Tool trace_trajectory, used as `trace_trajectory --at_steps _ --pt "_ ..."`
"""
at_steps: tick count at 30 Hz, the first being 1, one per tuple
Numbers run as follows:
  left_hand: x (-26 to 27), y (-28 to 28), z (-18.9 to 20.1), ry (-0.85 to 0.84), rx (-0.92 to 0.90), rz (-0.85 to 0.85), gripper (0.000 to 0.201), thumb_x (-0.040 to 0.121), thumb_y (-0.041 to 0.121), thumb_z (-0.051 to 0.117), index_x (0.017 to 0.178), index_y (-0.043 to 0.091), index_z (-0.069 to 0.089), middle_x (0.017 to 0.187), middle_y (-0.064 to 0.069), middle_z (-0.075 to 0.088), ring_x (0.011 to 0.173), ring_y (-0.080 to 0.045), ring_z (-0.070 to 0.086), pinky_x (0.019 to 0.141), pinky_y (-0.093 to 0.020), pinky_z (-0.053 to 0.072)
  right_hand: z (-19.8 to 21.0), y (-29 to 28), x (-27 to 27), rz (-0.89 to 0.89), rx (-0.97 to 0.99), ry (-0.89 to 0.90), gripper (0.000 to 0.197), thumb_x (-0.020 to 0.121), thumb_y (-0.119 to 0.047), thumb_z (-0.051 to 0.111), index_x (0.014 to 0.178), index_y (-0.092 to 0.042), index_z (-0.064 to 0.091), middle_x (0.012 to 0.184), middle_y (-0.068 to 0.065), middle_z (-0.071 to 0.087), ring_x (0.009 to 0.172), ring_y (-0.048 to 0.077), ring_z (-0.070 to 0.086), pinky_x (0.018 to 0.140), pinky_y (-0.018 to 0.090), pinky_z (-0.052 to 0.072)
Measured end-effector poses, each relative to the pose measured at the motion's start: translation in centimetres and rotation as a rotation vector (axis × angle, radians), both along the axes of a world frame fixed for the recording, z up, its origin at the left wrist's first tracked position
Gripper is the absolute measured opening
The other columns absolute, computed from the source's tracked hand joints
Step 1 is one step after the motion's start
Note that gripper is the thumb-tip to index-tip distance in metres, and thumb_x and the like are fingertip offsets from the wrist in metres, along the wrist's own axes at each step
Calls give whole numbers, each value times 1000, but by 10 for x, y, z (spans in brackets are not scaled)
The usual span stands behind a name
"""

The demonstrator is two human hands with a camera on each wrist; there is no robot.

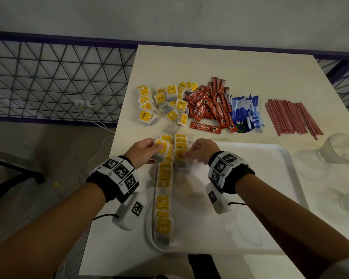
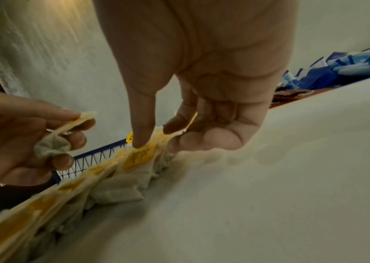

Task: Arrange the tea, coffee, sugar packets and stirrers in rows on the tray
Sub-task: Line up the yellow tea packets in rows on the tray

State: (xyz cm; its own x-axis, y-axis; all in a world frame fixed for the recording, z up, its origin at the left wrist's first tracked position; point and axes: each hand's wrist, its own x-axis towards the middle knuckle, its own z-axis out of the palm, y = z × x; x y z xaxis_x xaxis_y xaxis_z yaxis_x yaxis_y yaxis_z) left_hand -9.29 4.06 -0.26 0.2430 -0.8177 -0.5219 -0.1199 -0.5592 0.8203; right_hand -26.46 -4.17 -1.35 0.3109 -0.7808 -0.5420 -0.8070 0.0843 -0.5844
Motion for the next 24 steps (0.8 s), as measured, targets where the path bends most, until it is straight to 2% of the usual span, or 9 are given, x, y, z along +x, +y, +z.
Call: trace_trajectory --at_steps 4,7,9,11,13,17,20,22,24 --pt "-2 -3 3 -17 -24 -52 18 91 19 56 73 19 56 73 2 55 69 -8 54 62 -16 51 11 2 -5 16 -3 -164 25 80 -31 70 72 -20 49 71 -3 55 58 9 50 51 20 41" --pt "-7 -6 7 -46 -45 -105 14 87 22 62 74 19 63 80 -6 60 81 -17 54 83 -33 51 22 10 -6 53 57 -298 16 83 -23 67 90 -15 55 75 -2 57 60 11 51 55 22 44" --pt "-11 -9 9 -55 -62 -126 13 85 24 64 74 18 66 74 -2 63 79 -13 56 86 -33 49 27 13 -5 61 43 -339 17 84 -20 66 96 -16 56 74 -4 56 61 11 51 56 23 44" --pt "-16 -10 13 -48 -90 -150 10 86 21 63 81 14 68 58 14 64 63 4 59 71 -13 47 30 15 -6 63 -10 -350 13 85 -19 65 94 -16 56 72 -5 55 61 11 51 56 22 43" --pt "-22 -11 15 -80 -116 -185 11 86 21 63 91 12 68 60 18 62 61 9 56 62 -5 39 33 16 -7 65 -39 -352 9 87 -19 63 84 -17 55 71 -6 54 60 10 50 56 22 42" --pt "-27 -9 12 -222 -146 -265 18 83 23 68 90 6 68 68 8 53 67 -6 48 62 -13 36 31 20 -14 44 -57 -348 22 88 -15 61 70 -23 49 69 -5 53 60 10 51 56 20 41" --pt "-32 -4 8 -303 -130 -355 23 82 26 68 94 6 70 71 5 56 67 -7 49 62 -13 36 26 25 -21 44 -51 -299 23 88 -15 61 70 -23 49 68 -5 55 60 9 51 57 19 42" --pt "-34 -1 8 -348 -102 -428 24 84 27 66 99 8 70 81 0 60 77 -10 51 62 -11 36 21 28 -25 36 -34 -263 22 87 -16 61 69 -23 50 66 -6 55 60 8 51 57 17 42" --pt "-36 2 7 -400 -67 -510 25 85 27 65 103 11 70 88 -2 61 84 -11 51 64 -17 37 15 32 -28 33 1 -224 21 87 -17 61 70 -23 51 64 -7 55 59 7 51 55 16 40"
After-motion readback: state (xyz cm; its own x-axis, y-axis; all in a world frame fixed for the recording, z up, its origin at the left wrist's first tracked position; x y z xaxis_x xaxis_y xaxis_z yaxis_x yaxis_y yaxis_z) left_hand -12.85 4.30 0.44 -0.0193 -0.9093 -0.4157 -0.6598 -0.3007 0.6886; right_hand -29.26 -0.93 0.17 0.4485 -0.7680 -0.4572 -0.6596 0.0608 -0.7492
